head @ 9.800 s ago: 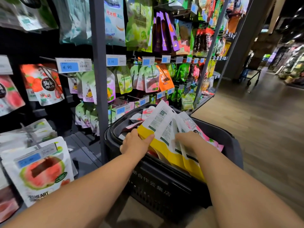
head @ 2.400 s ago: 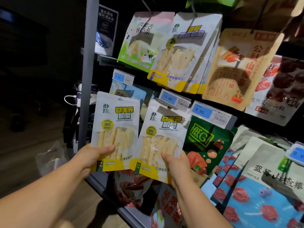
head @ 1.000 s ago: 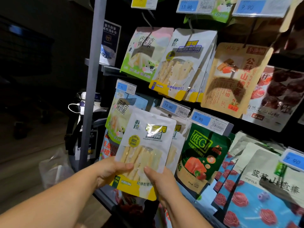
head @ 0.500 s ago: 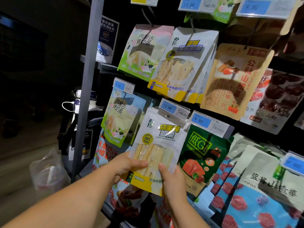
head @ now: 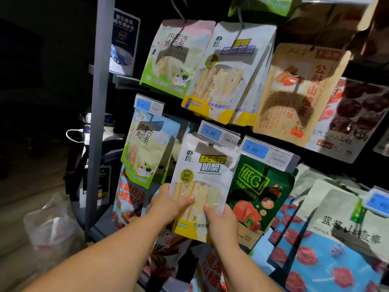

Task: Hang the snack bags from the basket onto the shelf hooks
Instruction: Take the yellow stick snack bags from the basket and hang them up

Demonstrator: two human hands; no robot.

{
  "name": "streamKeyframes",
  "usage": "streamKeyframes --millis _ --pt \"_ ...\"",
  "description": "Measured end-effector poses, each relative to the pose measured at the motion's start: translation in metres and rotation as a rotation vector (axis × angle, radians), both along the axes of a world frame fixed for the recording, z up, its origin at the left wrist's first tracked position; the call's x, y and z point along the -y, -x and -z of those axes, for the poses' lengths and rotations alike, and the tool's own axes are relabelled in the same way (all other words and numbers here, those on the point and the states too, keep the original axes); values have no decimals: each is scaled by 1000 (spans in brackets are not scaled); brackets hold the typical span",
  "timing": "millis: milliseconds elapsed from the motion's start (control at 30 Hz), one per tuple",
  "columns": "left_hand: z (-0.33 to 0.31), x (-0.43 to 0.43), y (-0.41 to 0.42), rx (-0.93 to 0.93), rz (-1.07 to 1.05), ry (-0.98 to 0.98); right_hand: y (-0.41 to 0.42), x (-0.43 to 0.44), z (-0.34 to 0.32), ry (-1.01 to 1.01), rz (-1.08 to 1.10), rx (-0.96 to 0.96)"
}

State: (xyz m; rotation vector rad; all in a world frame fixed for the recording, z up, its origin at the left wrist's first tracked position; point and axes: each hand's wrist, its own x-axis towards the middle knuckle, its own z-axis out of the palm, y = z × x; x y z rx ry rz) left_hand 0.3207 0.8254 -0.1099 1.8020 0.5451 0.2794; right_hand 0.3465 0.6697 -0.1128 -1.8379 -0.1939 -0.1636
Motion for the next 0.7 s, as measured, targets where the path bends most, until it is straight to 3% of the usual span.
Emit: streamKeyframes --millis 267,500,700 --pt "-8 7 -15 64 -44 -173 -10 4 -3 197 225 222" --pt "-11 11 -25 176 105 -211 -26 -8 -2 120 -24 12" --pt "-4 -2 -43 237 172 -209 -44 -12 3 121 -54 -28"
